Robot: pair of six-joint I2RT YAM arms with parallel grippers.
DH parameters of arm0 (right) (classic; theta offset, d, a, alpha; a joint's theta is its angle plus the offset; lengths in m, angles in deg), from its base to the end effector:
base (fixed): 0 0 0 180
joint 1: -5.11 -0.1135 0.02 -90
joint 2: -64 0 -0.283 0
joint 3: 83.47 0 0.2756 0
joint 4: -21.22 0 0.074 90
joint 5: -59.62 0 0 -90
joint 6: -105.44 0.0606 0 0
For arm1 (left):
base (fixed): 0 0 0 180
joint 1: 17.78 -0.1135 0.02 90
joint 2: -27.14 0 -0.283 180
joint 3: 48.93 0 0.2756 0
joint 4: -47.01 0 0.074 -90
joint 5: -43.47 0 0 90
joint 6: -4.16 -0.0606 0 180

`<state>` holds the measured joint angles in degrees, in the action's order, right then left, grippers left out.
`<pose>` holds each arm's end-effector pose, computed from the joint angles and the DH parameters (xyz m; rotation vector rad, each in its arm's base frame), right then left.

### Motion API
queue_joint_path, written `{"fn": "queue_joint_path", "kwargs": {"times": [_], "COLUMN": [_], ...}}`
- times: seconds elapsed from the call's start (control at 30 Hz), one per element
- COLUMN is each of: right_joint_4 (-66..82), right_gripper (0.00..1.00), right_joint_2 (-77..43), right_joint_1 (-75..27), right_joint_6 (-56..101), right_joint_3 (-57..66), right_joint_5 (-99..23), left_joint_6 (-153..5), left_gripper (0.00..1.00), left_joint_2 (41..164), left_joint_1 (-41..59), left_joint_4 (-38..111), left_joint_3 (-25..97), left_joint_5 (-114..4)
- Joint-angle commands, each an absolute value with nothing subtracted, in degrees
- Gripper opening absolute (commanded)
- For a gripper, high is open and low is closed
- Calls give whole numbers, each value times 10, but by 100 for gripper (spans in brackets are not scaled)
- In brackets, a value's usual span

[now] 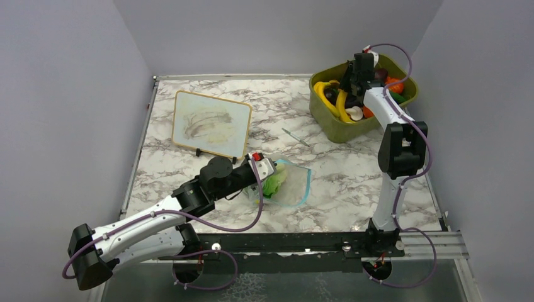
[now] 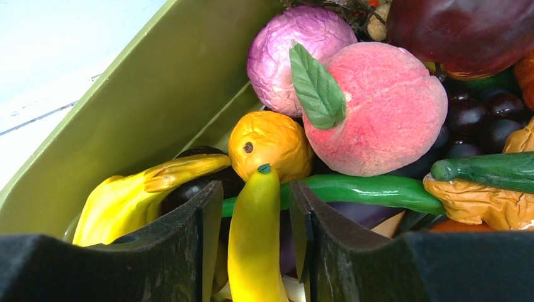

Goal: Place the food in the zip-top bag and seal the zipper
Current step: Pick up the fake fruit from the bin.

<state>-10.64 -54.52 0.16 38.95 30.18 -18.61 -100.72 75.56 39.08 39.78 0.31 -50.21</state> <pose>0.5356 0.0340 0.2590 0.4657 2.1468 0.0513 0.1287 -0.2043 0.3141 1.0467 1.3633 -0.6017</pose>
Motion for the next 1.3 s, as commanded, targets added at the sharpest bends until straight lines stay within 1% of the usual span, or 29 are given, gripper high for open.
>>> {"fn": "queue_joint_path", "kwargs": {"times": [0.0, 0.07, 0.17, 0.2, 0.33, 0.57, 0.9, 1.27], "right_joint_4": [-101, -99, -94, -91, -84, -32, -6, 39], "right_gripper": [42, 40, 28, 25, 19, 15, 15, 14], "right_joint_2": [-543, -542, -534, -530, -511, -435, -339, -150], "right_joint_1": [5, 5, 5, 6, 5, 5, 5, 4], "right_joint_6": [399, 394, 384, 381, 363, 342, 323, 289], "right_joint_3": [291, 289, 287, 285, 276, 204, 139, 22], "right_joint_5": [-205, -209, -216, -216, -222, -230, -222, -244], "left_joint_6": [-1007, -1006, -1004, -1003, -1002, -1002, -1002, -937], "left_gripper": [0, 0, 0, 0, 0, 0, 0, 0], "left_joint_2": [744, 743, 745, 744, 741, 735, 736, 763], "left_joint_1": [392, 392, 392, 392, 392, 391, 392, 391], "left_joint_4": [404, 404, 404, 404, 400, 399, 401, 404], "left_joint_3": [13, 13, 15, 15, 16, 17, 15, 32], "left_joint_5": [-515, -514, -518, -519, -517, -511, -490, -473]}}
